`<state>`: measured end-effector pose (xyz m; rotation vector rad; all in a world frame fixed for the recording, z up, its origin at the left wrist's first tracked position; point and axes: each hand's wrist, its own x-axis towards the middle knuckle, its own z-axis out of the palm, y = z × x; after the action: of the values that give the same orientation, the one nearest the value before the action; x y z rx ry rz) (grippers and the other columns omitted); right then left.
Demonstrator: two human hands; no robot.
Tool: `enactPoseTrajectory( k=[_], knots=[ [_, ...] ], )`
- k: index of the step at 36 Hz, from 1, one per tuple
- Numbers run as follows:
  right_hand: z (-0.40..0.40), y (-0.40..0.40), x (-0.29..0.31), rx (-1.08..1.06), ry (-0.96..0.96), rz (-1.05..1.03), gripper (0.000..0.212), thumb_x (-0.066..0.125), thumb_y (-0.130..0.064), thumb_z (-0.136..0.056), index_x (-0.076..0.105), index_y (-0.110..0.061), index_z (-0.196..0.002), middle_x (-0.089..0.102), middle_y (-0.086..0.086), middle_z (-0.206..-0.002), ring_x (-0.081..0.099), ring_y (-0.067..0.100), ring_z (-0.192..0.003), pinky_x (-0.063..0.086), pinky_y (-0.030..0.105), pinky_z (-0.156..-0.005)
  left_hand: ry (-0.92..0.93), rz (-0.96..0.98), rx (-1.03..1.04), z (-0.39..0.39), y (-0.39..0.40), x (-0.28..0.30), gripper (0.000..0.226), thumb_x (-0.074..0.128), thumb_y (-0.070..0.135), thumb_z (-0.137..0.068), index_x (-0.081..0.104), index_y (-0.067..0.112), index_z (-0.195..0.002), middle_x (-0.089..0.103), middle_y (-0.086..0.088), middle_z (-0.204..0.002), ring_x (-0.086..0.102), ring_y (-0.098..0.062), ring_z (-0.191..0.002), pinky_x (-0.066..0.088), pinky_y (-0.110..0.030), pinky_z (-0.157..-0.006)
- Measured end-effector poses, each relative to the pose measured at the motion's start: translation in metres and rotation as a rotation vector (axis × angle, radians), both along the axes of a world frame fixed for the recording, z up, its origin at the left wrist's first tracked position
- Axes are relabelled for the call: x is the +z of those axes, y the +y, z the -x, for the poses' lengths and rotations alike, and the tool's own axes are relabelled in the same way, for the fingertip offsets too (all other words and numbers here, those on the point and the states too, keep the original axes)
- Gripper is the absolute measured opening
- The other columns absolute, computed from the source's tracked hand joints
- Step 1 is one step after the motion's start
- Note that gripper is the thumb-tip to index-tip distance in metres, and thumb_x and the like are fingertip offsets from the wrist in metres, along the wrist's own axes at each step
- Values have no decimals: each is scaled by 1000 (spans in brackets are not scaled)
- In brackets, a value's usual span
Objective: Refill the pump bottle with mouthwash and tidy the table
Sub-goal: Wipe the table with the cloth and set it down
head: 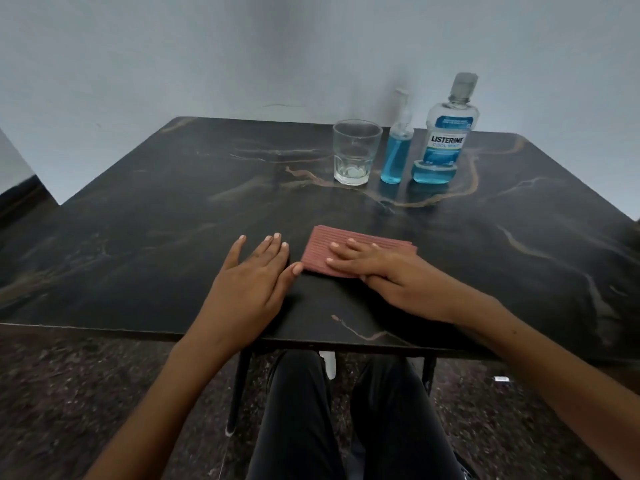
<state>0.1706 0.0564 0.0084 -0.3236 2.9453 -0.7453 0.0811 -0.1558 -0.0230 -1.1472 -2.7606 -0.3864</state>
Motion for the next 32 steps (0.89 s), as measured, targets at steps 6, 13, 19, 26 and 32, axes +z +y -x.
enactPoseTrajectory(
  k=[6,13,19,26,32],
  knots=[
    [-30,-14,-4,73,15,68,54,40,4,-94,46,-27,-138,31,-13,-152,13,0,-145,2,21,-120,18,24,-13,0,-1,2,90,-10,57,-79,31,12,-147,25,-4,-156,17,-9,-146,-8,-30,-117],
    [-78,2,-11,-78,104,226,50,46,8,-92,59,-23,-128,46,-13,-143,29,-2,-140,19,35,-121,19,19,-1,1,-1,0,72,8,49,-89,32,13,-146,26,-3,-156,18,-8,-145,-9,-29,-116],
    [-111,20,-14,-251,170,239,54,50,12,-89,60,-26,-126,50,-15,-140,33,1,-139,23,40,-119,12,-9,-17,1,-2,0,70,10,48,-90,33,12,-146,27,-4,-155,19,-9,-145,-9,-28,-115],
    [-123,29,-13,-519,200,171,53,47,11,-90,57,-26,-127,45,-17,-140,31,0,-139,16,25,-120,-5,-40,-32,2,-3,-2,69,14,47,-90,36,10,-144,30,-5,-154,21,-10,-143,-4,-31,-117],
    [-101,53,-9,-657,118,72,48,41,6,-95,47,-16,-137,35,-10,-147,24,7,-143,9,21,-118,-27,-45,-40,4,-4,-2,72,12,49,-88,33,12,-145,26,-2,-154,13,-4,-140,-5,-33,-119]
  ],
)
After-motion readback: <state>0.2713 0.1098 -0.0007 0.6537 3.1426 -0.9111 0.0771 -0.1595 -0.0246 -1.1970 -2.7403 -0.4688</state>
